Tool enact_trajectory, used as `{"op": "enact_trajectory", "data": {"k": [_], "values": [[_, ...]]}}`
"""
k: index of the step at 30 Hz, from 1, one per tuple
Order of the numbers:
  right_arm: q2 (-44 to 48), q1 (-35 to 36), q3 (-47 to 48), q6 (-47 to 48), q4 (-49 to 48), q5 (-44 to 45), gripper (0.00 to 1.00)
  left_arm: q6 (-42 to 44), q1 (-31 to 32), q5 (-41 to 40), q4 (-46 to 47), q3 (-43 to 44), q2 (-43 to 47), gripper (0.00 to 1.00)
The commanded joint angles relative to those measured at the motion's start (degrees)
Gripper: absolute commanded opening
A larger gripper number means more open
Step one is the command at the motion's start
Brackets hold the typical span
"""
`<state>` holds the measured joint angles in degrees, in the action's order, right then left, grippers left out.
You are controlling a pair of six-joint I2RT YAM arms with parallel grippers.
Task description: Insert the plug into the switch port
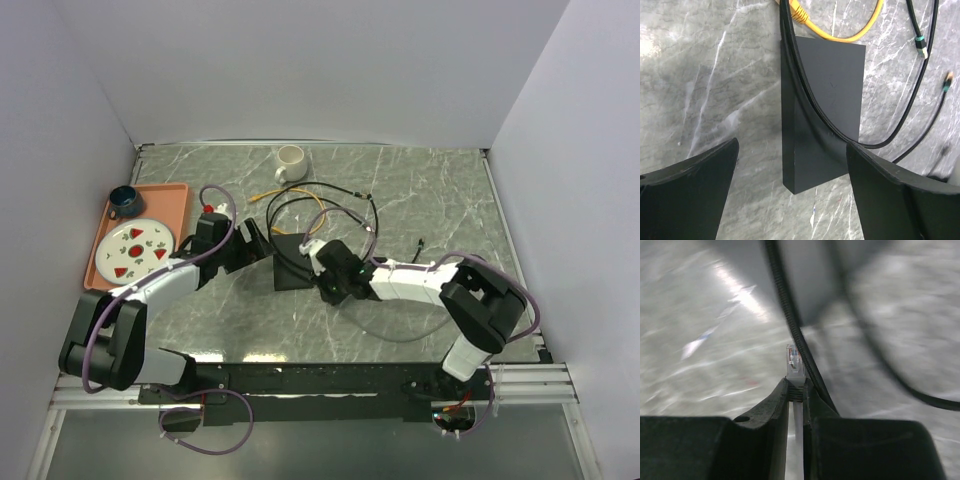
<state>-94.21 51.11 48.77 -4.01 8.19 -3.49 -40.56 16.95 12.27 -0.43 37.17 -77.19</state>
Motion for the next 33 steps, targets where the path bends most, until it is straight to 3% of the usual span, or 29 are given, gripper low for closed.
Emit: {"op": "enact_trajectory", "data": {"k": [1, 12, 26, 33], "values": [[-1.6, -3.6, 3.7, 0.4, 1.0, 5.9, 0.00, 1.0, -0.3, 1.7, 4.3, 0.8, -1.9, 0.93], [-6.6, -5.9, 10.0, 1.6, 1.8, 3.8, 0.00, 1.6, -0.3, 1.8, 6.0, 1.9, -6.7, 0.92], [-11.6, 6.3, 16.5, 5.5, 4.1, -0.8, 0.00, 2.9, -0.3, -0.1, 6.6, 2.9, -10.1, 0.93], [-13.5, 6.5, 18.7, 5.9, 5.5, 0.8, 0.00, 4.4, -0.4, -2.0, 5.1, 2.8, -8.8, 0.93]]}}
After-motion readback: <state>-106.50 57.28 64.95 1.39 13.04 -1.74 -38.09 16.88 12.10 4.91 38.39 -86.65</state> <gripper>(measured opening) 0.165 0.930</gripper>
